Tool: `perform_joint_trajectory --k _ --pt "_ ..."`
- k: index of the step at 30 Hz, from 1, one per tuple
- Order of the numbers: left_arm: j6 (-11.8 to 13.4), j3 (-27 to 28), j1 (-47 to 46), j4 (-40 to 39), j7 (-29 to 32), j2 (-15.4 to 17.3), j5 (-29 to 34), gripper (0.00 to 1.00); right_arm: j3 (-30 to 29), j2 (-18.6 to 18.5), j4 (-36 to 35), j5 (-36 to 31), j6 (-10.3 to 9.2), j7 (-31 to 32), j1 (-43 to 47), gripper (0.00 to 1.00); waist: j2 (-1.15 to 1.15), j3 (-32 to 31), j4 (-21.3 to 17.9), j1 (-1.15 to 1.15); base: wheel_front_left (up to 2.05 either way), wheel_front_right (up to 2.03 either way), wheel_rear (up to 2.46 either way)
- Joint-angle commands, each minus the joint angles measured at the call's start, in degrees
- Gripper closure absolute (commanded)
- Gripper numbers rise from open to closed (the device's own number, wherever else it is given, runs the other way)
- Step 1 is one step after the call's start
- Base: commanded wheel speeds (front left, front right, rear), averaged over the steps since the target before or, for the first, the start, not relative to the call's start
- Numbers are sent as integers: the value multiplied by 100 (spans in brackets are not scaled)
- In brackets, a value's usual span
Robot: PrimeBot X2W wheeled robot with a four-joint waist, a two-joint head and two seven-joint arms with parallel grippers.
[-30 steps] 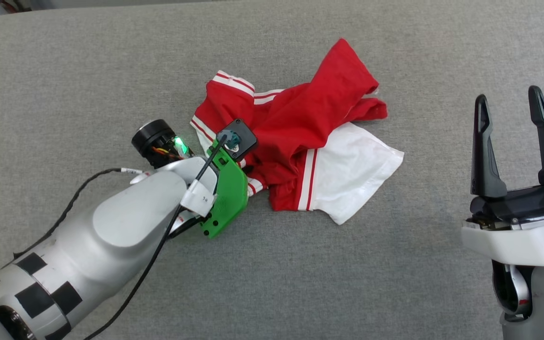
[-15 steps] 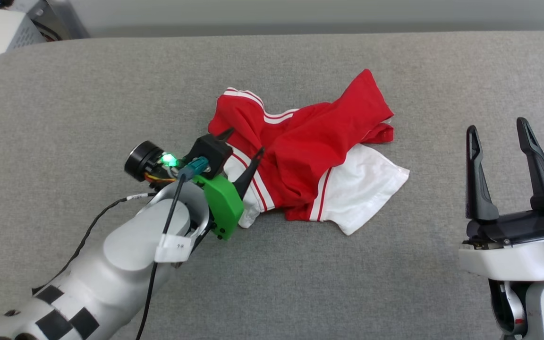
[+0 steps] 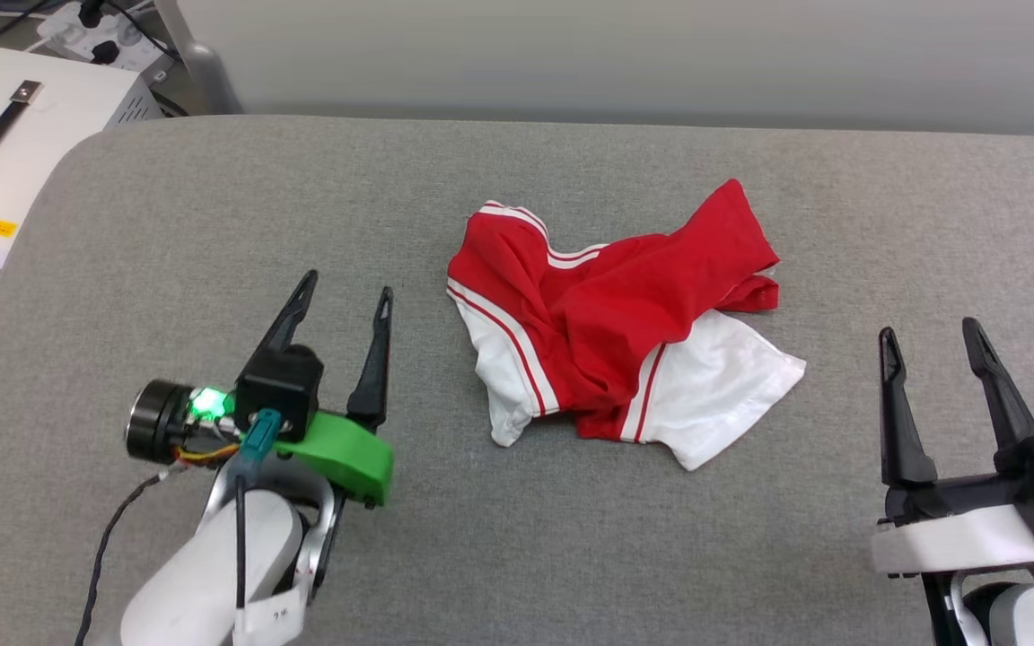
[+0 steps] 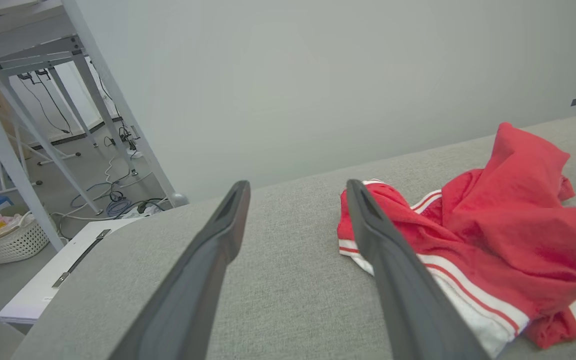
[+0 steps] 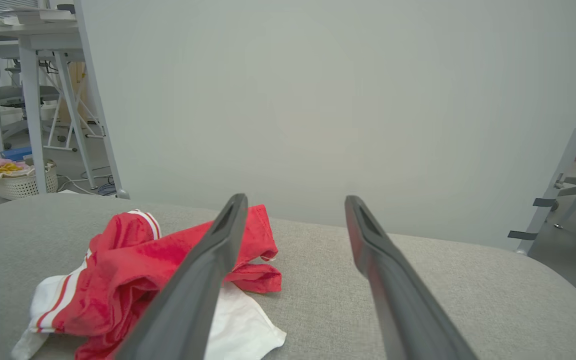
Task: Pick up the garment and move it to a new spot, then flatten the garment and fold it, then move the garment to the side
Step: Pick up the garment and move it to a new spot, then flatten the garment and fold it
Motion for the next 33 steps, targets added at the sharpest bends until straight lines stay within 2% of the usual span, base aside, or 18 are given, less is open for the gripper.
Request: perform_joint_trajectory --k 1,7,15,23,33 --pt "73 210 284 -136 -31 -73 162 0 -10 -7 75 31 -4 -13 88 0 0 -79 66 0 0 0 0" --pt "42 1173 1264 -460 -32 -455 641 0 47 -7 409 162 -4 -13 212 0 0 -218 93 0 0 0 0" --pt "-430 2145 2177 -572 -32 -1094 1242 0 147 -7 668 302 -4 -13 389 0 0 -372 96 0 0 0 0" --pt "-926 2730 2554 -521 -32 -1518 1738 0 161 -7 834 378 -4 -13 566 0 0 -467 107 0 0 0 0" --pt "-1331 3155 2712 -442 -32 -1810 2151 0 170 -7 936 418 -4 -13 653 0 0 -554 103 0 0 0 0"
